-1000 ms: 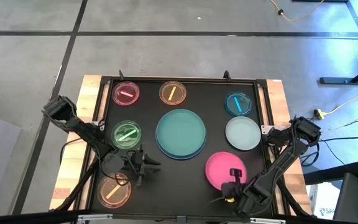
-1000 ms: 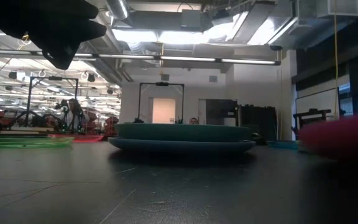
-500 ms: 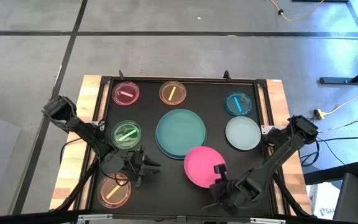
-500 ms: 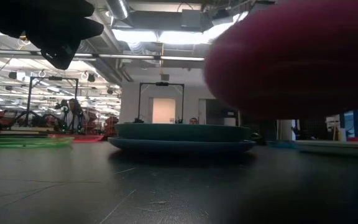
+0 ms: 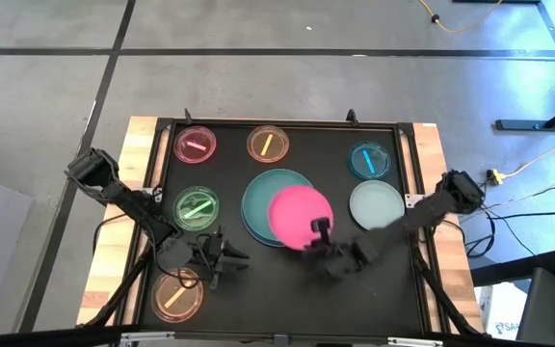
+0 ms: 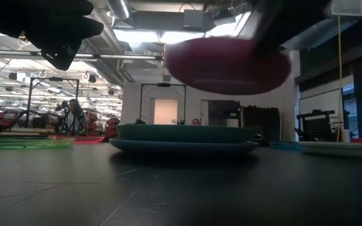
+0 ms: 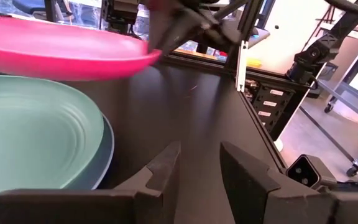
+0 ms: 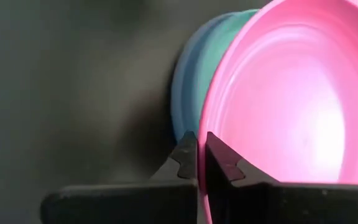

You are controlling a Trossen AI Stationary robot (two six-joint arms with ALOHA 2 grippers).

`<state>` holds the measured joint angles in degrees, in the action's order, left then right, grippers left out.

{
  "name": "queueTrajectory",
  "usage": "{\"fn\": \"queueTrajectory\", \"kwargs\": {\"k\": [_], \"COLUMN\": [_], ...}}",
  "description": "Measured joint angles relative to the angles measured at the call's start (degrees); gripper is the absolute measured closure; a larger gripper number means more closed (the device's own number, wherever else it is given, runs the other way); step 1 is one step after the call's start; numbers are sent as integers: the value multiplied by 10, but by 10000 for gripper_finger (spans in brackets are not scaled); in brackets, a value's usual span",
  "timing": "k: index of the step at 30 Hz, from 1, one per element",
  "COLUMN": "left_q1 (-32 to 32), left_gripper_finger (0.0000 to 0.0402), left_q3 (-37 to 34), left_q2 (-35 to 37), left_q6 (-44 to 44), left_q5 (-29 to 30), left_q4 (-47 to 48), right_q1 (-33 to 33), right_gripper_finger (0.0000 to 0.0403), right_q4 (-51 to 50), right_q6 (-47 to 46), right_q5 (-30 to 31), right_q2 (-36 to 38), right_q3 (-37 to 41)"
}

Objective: Stack plastic plates
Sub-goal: Stack the pink plate on top of the green plate

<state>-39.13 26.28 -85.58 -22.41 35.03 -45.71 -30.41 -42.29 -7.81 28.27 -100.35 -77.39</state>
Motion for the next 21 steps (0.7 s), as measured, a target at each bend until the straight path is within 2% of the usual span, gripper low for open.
{"fn": "queueTrajectory", "kwargs": {"k": [4, 9, 17, 21], "left_q1": [0, 0, 0, 4], "left_gripper_finger": [295, 295, 295, 295], "left_q3": [0, 0, 0, 0], "left_q2": [0, 0, 0, 0], "left_q6": [0, 0, 0, 0], "left_q5": [0, 0, 0, 0], "left_q4": [0, 0, -3, -3], "right_q1": [60, 118, 173, 185], "right_gripper_finger": [402, 402, 402, 402], "right_q4": [65, 152, 218, 252], "right_q6": [39, 68, 35, -2], "right_q5": [-13, -72, -165, -185], "right_q2": [-3, -3, -2, -2], "right_q3": [31, 77, 110, 127]}}
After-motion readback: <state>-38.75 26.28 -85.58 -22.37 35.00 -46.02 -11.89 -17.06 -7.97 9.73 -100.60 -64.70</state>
